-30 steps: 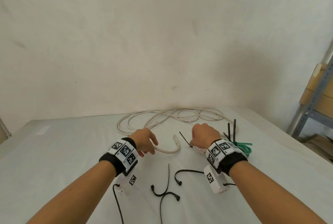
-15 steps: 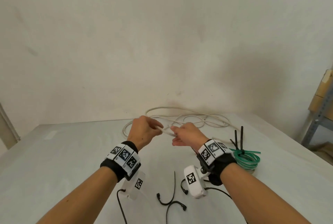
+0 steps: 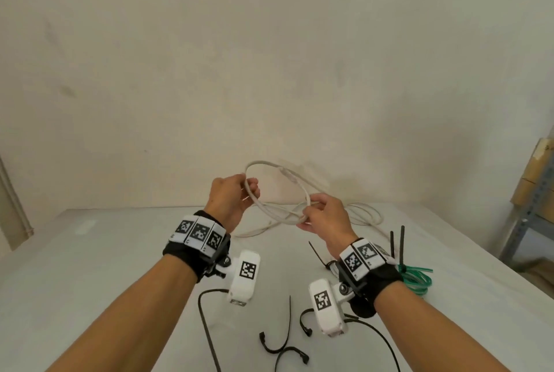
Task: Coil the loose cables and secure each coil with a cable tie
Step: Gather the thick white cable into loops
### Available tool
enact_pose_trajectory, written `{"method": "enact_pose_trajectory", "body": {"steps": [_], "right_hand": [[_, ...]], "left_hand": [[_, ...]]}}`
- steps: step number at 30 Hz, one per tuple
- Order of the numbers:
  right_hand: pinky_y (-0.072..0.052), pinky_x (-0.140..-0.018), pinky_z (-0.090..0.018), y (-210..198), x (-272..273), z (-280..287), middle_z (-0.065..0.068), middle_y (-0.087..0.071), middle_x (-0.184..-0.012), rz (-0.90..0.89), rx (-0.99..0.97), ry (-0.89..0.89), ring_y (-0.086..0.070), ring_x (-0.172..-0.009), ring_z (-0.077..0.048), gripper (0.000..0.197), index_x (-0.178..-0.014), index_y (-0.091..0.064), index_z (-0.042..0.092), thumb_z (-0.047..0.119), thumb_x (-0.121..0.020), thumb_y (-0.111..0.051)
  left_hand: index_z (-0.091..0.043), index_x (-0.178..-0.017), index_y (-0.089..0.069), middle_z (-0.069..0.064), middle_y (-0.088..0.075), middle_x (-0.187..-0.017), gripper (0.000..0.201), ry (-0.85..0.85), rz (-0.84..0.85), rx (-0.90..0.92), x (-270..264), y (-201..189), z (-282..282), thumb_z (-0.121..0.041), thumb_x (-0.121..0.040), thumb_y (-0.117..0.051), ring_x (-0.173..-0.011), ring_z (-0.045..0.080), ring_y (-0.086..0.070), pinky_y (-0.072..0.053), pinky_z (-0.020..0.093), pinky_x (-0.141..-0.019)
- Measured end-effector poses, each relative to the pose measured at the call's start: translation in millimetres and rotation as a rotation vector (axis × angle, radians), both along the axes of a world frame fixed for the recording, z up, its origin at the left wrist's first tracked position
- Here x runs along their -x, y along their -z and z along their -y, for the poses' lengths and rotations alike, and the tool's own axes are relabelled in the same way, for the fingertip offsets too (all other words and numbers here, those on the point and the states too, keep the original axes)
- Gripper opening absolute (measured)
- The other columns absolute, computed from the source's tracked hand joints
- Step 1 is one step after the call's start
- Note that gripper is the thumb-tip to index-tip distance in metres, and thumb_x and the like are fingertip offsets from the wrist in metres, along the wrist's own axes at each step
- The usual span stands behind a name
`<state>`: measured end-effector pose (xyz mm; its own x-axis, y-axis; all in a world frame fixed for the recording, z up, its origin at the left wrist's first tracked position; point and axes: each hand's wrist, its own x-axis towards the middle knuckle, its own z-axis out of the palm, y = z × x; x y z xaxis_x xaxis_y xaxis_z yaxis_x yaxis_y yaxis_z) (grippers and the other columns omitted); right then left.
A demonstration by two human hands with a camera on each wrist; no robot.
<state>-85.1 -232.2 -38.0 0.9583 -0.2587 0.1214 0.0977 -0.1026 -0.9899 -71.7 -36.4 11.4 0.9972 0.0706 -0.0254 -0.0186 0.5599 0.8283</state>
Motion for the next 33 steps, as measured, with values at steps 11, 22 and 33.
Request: {"method": "enact_pose_trajectory", "body": {"steps": [11,22,33], "right_hand": [[-0.064,-0.066,-0.027,-30,5,-1,0.0,-0.069,-0.108,0.39,0.276,0.024,-0.071,-0.09,-0.021,0.032,-0.124,-0.073,0.022,0.004,-0.101,-0.06],[-0.053,-0.078,-0.017,-62,14,-11,0.01,-0.076,-0.104,0.702,0.536,-0.063,-0.066,-0.097,0.001,0.029,-0.11,-0.079,0.019,-0.001,-0.096,-0.063],[-0.04,-0.082,-0.001,-93,17,-5,0.003,-0.072,-0.116,0.555,0.702,-0.14,-0.063,-0.097,0.01,0.069,-0.151,-0.037,0.05,0.001,-0.103,-0.039]], "left_hand": [[0.005,-0.125,-0.062,-0.003,-0.028,-0.062,0.063,0.382,-0.019,-0.13,20,-12,9,-0.051,-0.108,-0.037,-0.048,0.011,-0.025,-0.029,0.024,-0.046],[-0.016,-0.078,-0.043,0.002,-0.041,-0.07,0.037,0.614,0.026,-0.334,35,-46,13,-0.036,-0.109,-0.044,-0.058,0.014,-0.037,-0.036,0.026,-0.055],[-0.019,-0.076,-0.043,-0.006,-0.026,-0.062,0.036,0.562,0.248,-0.434,43,-52,5,-0.03,-0.11,-0.045,-0.049,0.009,-0.028,-0.042,0.025,-0.054]]}}
